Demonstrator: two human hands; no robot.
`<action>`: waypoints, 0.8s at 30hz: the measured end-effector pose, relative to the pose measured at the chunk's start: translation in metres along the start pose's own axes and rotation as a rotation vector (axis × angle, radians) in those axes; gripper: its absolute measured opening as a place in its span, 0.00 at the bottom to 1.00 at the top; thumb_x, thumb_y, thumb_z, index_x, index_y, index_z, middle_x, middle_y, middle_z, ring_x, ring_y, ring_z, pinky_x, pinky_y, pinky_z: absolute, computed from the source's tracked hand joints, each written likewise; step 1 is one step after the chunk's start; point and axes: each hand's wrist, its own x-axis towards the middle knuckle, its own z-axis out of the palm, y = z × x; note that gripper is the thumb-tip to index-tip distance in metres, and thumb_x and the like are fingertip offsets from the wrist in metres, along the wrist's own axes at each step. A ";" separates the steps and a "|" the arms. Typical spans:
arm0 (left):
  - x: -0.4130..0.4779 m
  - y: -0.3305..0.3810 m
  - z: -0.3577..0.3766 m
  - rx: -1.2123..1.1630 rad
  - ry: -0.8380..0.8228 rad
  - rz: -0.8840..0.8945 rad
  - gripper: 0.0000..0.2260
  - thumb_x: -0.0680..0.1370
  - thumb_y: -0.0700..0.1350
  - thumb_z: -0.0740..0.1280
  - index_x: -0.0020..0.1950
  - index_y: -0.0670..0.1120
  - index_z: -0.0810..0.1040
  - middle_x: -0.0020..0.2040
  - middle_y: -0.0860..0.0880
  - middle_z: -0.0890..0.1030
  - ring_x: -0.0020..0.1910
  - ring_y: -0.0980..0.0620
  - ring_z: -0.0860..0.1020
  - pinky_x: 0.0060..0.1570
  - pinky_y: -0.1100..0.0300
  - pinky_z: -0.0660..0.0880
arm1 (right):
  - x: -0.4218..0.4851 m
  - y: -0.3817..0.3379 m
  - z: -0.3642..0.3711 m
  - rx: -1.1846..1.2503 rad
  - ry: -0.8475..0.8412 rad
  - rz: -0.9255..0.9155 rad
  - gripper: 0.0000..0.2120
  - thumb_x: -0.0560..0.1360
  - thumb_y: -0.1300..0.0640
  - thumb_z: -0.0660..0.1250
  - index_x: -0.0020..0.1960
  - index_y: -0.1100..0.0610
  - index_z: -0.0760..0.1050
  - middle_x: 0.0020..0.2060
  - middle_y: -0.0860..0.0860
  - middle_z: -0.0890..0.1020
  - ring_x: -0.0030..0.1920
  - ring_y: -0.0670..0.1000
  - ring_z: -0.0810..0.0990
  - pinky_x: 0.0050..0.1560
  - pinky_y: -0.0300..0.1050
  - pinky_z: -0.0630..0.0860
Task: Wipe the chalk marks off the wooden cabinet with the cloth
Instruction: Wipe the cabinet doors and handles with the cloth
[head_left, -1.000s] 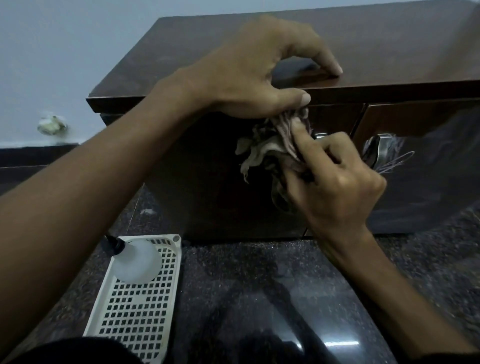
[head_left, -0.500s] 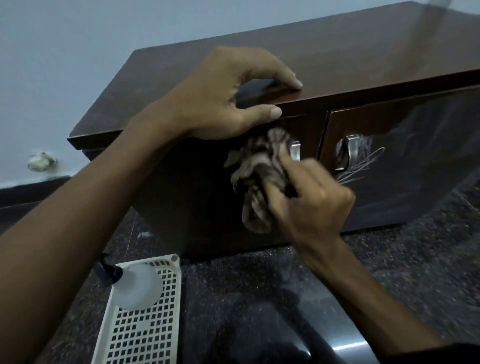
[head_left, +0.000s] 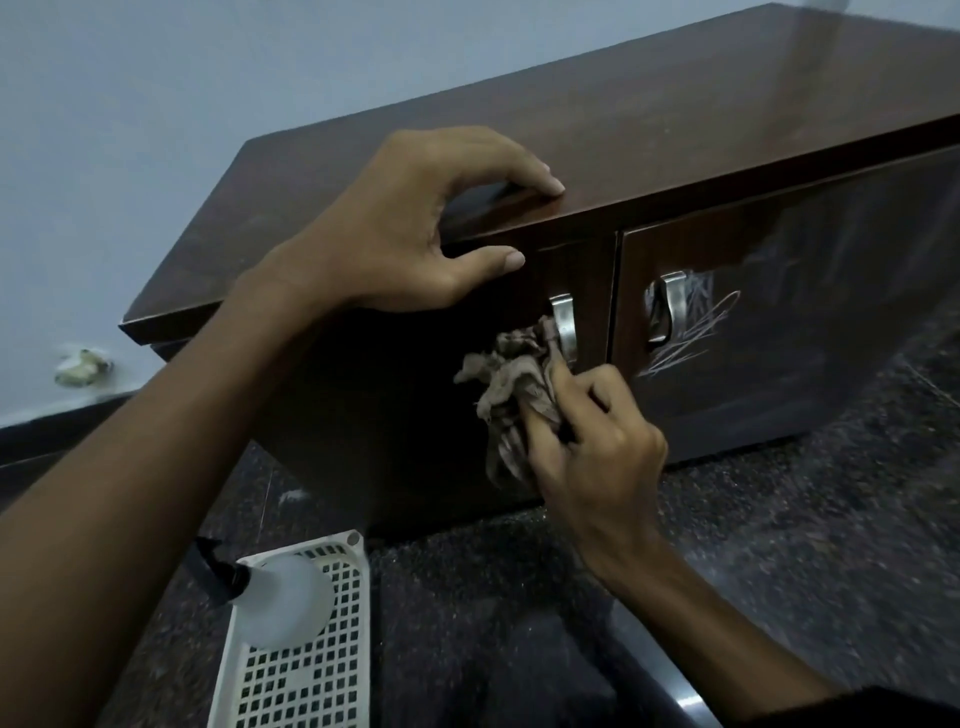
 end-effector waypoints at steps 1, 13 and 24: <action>0.001 0.000 0.000 -0.002 0.000 -0.003 0.21 0.77 0.48 0.72 0.70 0.44 0.79 0.68 0.48 0.80 0.69 0.53 0.76 0.71 0.66 0.69 | 0.001 -0.005 0.002 0.046 0.022 0.048 0.14 0.78 0.56 0.69 0.61 0.60 0.82 0.37 0.48 0.72 0.31 0.46 0.68 0.27 0.40 0.64; 0.000 0.000 0.001 0.008 0.011 -0.001 0.22 0.77 0.49 0.72 0.70 0.44 0.79 0.68 0.48 0.80 0.69 0.54 0.75 0.69 0.72 0.66 | -0.016 -0.056 0.023 0.305 -0.055 0.442 0.14 0.82 0.58 0.62 0.65 0.62 0.74 0.47 0.45 0.66 0.41 0.37 0.71 0.34 0.35 0.69; 0.000 -0.002 0.001 0.018 0.014 0.016 0.23 0.77 0.49 0.72 0.70 0.44 0.78 0.68 0.48 0.79 0.69 0.55 0.75 0.70 0.73 0.65 | -0.032 -0.036 0.027 0.229 -0.045 0.410 0.26 0.79 0.54 0.56 0.76 0.52 0.67 0.47 0.42 0.65 0.42 0.41 0.70 0.34 0.38 0.71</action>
